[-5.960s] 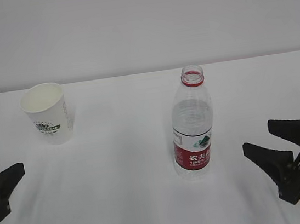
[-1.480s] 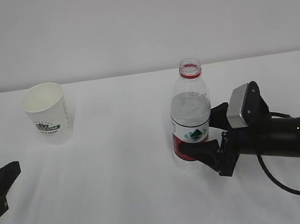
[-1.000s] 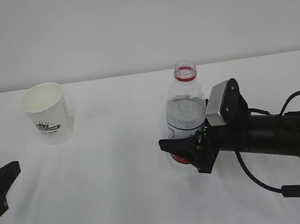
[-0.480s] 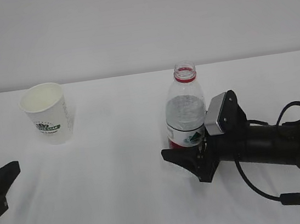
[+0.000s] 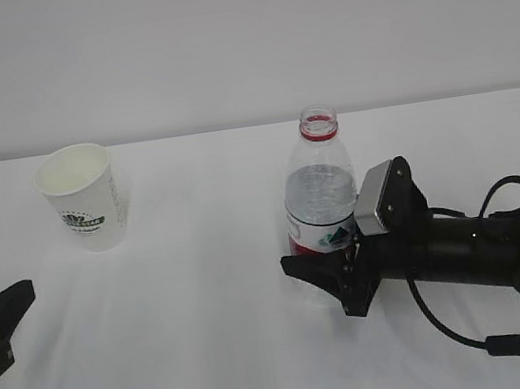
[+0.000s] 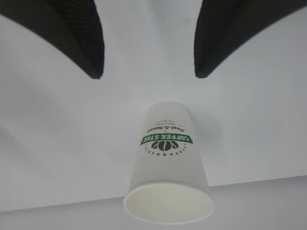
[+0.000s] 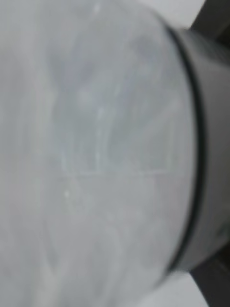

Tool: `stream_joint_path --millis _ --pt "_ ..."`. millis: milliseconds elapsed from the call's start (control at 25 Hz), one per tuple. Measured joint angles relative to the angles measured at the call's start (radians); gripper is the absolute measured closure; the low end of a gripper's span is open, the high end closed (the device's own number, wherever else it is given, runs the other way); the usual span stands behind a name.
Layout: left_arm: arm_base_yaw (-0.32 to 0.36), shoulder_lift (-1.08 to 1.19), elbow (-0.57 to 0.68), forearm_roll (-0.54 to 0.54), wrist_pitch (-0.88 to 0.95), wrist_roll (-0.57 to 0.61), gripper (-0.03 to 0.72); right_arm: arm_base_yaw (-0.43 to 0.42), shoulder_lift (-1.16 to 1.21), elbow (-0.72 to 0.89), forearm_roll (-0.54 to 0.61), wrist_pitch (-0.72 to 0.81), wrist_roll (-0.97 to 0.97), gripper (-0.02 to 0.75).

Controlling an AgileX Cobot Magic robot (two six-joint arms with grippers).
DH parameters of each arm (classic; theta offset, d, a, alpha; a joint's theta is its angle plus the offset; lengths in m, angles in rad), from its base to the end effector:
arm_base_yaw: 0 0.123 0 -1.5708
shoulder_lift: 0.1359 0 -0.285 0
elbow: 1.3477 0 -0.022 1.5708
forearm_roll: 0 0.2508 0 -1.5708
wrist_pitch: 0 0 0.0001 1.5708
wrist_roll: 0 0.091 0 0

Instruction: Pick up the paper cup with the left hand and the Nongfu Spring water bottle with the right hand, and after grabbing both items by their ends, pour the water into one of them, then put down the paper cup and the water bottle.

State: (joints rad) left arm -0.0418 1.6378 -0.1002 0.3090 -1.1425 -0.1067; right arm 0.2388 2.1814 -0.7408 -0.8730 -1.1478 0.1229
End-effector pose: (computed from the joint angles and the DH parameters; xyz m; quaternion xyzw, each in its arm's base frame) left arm 0.1910 -0.0332 0.1277 0.1083 0.8015 -0.1183 0.5761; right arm 0.3049 0.1396 0.0670 -0.4179 0.6801 0.2894 0.5282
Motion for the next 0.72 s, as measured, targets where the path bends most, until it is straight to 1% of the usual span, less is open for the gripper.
stream_joint_path --millis 80,160,560,720 --pt "0.000 0.000 0.000 0.000 0.000 0.000 0.253 0.000 0.000 -0.002 0.000 0.000 -0.001 0.239" --pt "0.000 0.000 0.000 0.000 0.000 0.000 0.253 0.000 0.000 -0.002 0.000 0.000 -0.002 0.246" --pt "0.000 0.000 0.000 0.000 0.000 0.000 0.253 0.000 -0.002 -0.002 -0.008 0.002 -0.002 0.248" --pt "0.000 0.000 0.000 0.000 0.000 0.000 0.253 0.000 -0.030 -0.002 -0.026 0.037 -0.002 0.251"
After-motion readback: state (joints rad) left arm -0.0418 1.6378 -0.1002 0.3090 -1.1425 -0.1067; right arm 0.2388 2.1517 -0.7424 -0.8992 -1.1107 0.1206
